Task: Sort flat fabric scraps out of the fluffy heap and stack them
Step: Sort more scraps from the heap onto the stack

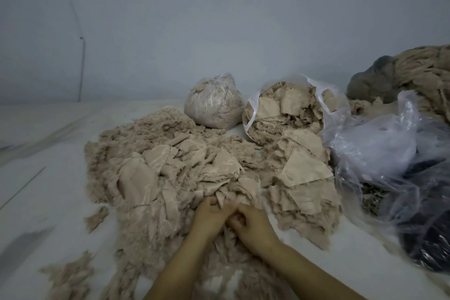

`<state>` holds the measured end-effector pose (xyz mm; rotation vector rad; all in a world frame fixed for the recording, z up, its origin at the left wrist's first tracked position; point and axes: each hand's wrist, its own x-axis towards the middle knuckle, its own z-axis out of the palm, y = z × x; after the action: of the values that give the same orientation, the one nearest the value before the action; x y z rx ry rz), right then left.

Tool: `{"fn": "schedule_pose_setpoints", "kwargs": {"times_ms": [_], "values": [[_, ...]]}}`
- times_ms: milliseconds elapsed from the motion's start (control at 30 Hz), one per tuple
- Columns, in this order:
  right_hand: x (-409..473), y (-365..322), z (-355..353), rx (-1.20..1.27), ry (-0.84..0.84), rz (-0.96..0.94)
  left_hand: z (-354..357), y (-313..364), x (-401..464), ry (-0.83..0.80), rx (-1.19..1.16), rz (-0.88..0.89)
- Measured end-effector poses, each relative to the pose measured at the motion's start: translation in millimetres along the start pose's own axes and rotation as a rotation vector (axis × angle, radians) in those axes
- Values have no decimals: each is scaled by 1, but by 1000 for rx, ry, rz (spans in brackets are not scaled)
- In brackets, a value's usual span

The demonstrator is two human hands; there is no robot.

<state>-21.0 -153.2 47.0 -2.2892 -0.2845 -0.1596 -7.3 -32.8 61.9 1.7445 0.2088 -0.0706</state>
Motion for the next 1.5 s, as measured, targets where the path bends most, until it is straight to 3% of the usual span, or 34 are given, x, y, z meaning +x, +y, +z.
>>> {"fn": "schedule_pose_setpoints", "kwargs": {"times_ms": [100,333,467,567,667,733,800,867,933,1000,1100,1200,1367,1433,1500], "values": [[-7,4,8,63,-18,49,-2,-4,4,71,52,57],[-5,21,5,73,-5,234,-17,33,-2,13,-417,275],[-1,18,4,118,74,332,-40,17,0,107,-162,163],[3,19,-1,-67,79,312,-43,-5,-13,18,34,103],[-1,8,-6,-69,189,247,-38,-14,-26,-50,77,121],[-6,-6,-4,86,49,356,-34,-13,-32,-57,-63,89],[-9,-20,1,504,-154,606,-27,-9,-40,-137,-213,25],[-11,-27,1,966,-127,719,-20,-11,-50,-285,-156,3],[-9,-24,0,1178,58,695,-15,-18,-59,-444,-36,-45],[-10,-22,-1,1198,173,632,-15,-21,-59,-459,-62,-87],[-19,-22,2,1096,184,474,-19,-17,-45,-359,-406,-234],[-31,-23,4,997,116,330,-12,-5,-28,-297,-478,-291],[-37,-12,-7,976,238,386,-9,11,3,25,-761,-304],[-36,-8,-17,940,269,365,-7,8,5,-36,-792,-356],[-35,-9,-22,891,265,319,6,5,-8,-249,-626,-420]]}}
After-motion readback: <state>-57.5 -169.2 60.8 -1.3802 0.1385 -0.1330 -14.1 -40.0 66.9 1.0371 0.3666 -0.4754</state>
